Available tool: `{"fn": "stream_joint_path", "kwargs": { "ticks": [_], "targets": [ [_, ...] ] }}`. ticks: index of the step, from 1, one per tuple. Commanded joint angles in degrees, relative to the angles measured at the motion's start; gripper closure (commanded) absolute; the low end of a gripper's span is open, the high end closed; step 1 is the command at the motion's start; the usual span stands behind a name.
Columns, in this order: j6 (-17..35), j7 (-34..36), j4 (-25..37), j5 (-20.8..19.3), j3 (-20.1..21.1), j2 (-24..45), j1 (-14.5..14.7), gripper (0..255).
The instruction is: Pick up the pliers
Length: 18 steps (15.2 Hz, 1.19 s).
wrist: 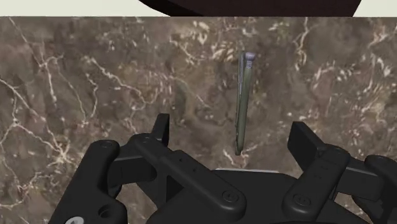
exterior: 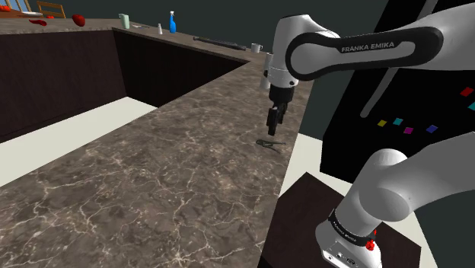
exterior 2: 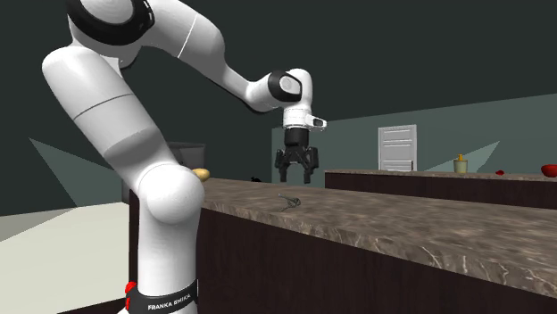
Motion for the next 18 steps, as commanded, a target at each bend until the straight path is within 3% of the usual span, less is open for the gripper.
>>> {"fn": "stream_joint_path", "kwargs": {
  "ticks": [1,11,12,18],
  "targets": [
    [2.37,-1.72,-1.65,1.22,0.25,2.01,1.48,0],
    [9.35,-2.01,-6.53,1.51,0.45,4.43,1.82,0],
    [9.35,-2.07,-6.53,1.48,0.41,4.43,1.79,255],
    [9.32,-2.07,-6.51,1.48,0.41,4.42,1.79,255]
  ]
}}
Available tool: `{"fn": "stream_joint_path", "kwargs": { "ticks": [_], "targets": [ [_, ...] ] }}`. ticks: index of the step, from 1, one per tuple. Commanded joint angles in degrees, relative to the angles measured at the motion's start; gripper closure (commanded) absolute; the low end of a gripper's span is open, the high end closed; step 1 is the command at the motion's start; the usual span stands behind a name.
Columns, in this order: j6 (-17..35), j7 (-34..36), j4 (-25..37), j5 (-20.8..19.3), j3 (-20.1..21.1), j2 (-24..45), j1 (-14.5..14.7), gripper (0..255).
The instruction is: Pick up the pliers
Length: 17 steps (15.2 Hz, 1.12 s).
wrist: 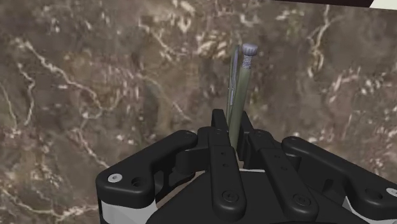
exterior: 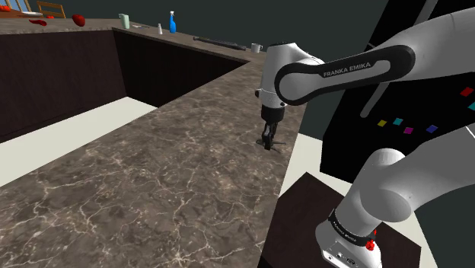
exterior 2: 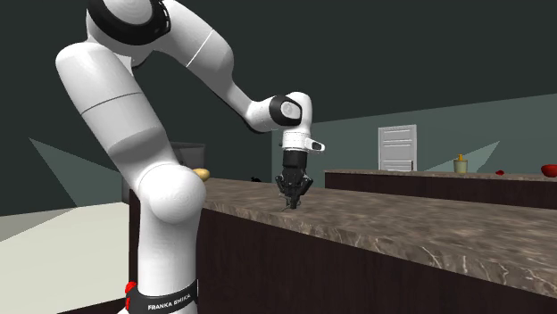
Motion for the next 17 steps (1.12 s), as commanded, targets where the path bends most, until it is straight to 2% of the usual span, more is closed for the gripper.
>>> {"fn": "stream_joint_path", "kwargs": {
  "ticks": [1,3,17],
  "targets": [
    [-0.03,0.02,-0.13,0.08,0.06,0.11,0.06,255],
    [0.03,0.03,-0.18,0.08,0.06,0.11,0.08,255],
    [-11.62,-0.19,8.67,0.01,-0.2,-2.7,0.05,255]
  ]
}}
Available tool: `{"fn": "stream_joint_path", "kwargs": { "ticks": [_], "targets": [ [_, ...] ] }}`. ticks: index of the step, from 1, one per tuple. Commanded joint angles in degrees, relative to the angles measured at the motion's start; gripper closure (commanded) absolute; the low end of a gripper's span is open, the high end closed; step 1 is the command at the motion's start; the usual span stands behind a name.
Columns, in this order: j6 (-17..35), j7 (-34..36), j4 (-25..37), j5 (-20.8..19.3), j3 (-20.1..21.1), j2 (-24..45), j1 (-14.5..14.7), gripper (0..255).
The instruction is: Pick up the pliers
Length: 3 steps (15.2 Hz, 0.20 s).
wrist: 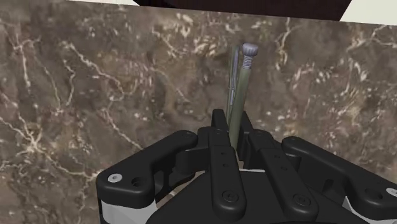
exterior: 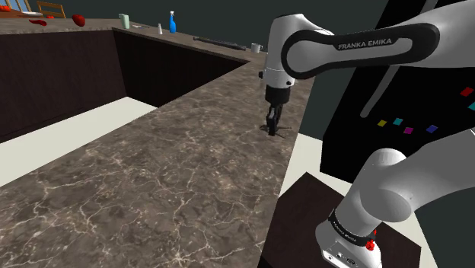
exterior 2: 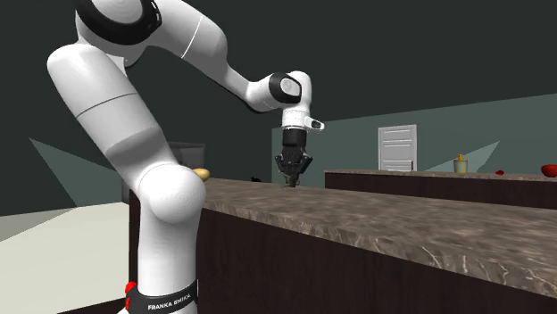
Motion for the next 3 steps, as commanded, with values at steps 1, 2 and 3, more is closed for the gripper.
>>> {"fn": "stream_joint_path", "kwargs": {
  "ticks": [1,2,3],
  "targets": [
    [-1.72,-0.09,1.5,-0.06,-0.09,-0.19,-0.05,255],
    [-1.84,-0.09,1.6,-0.06,-0.09,-0.21,-0.05,255],
    [-1.84,-0.09,1.6,-0.06,-0.09,-0.2,-0.05,255]
  ]
}}
